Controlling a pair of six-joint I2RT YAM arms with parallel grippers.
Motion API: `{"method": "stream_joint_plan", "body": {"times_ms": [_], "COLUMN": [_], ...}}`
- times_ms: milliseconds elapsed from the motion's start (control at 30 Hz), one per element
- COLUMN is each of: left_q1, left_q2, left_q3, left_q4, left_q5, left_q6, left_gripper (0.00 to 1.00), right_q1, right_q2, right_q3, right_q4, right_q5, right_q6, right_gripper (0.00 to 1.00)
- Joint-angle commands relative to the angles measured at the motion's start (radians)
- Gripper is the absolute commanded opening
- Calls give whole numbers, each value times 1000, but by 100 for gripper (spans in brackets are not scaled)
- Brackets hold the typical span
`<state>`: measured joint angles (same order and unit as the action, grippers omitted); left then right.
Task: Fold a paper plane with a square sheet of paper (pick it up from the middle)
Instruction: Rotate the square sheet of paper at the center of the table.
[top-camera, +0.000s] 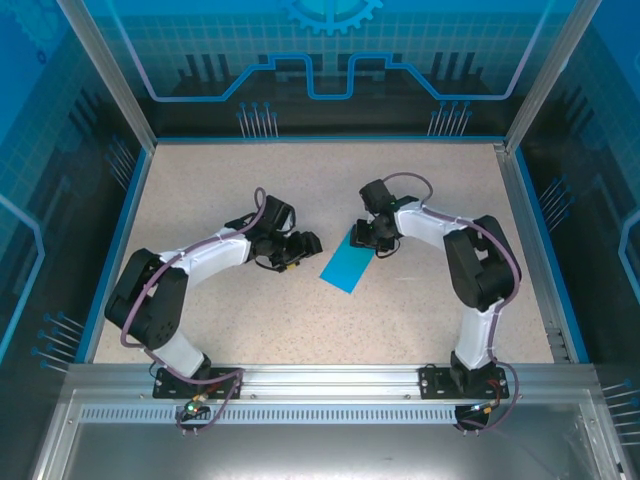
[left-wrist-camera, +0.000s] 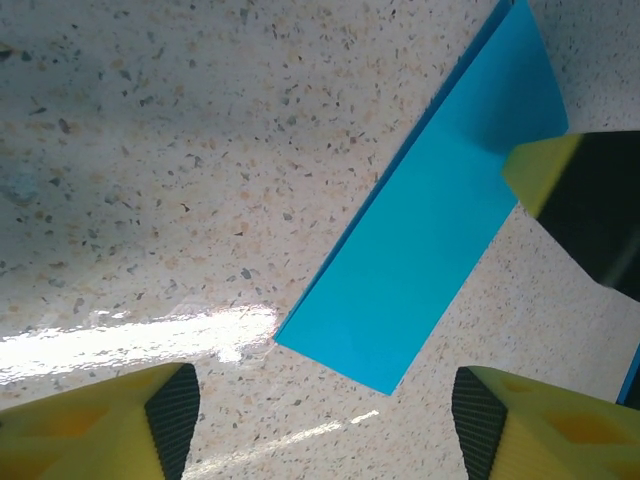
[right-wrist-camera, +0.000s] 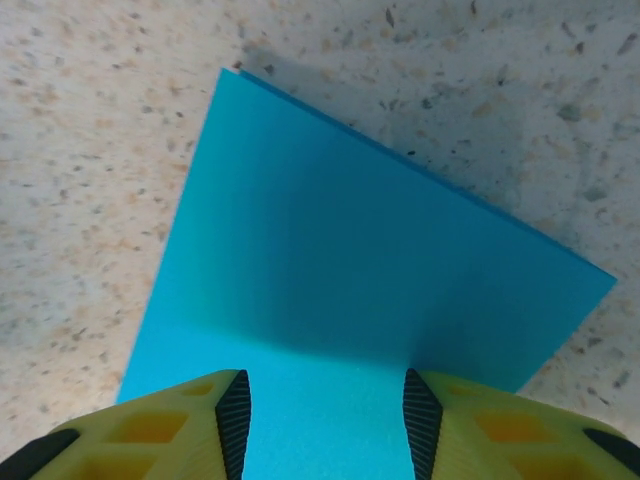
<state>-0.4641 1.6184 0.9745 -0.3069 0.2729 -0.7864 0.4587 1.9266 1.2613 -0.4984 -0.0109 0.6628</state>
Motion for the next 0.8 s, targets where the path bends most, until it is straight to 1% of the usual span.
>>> {"method": "stream_joint_plan", "body": {"times_ms": [0,100,233,333,400,433,600,667,767], "left_q1": [19,28,31,31,31,31,28,26,14], "left_q2": [19,15,9,8,9,11,18,17,21], "left_q3": [-17,-33,-44,-62,-77,-85,-109,-115,-109], "left_q4": [-11,3,0,14,34,46,77,89,94], "left_q5": [10,19,25,47,71,84,121,135,150], "left_q6": [-1,-5,-12,-29,-45,-55,-95,-111,-123], "left_gripper": [73,77,84,87,88,88,88,88,88], "right_q1": [24,36,70,87,87,86,69,56,45], "right_q2": [51,92,135,140,128,114,25,20,50], "right_q3": [51,77,95,103,108,111,103,99,110], "right_q4": [-44,-36,10,40,53,59,58,55,45], "right_q5": [5,-44,-188,-261,-280,-277,-164,-151,-156], "right_q6": [0,-48,-171,-220,-226,-223,-149,-125,-115], "right_gripper": [48,48,47,47,47,47,46,45,44]}}
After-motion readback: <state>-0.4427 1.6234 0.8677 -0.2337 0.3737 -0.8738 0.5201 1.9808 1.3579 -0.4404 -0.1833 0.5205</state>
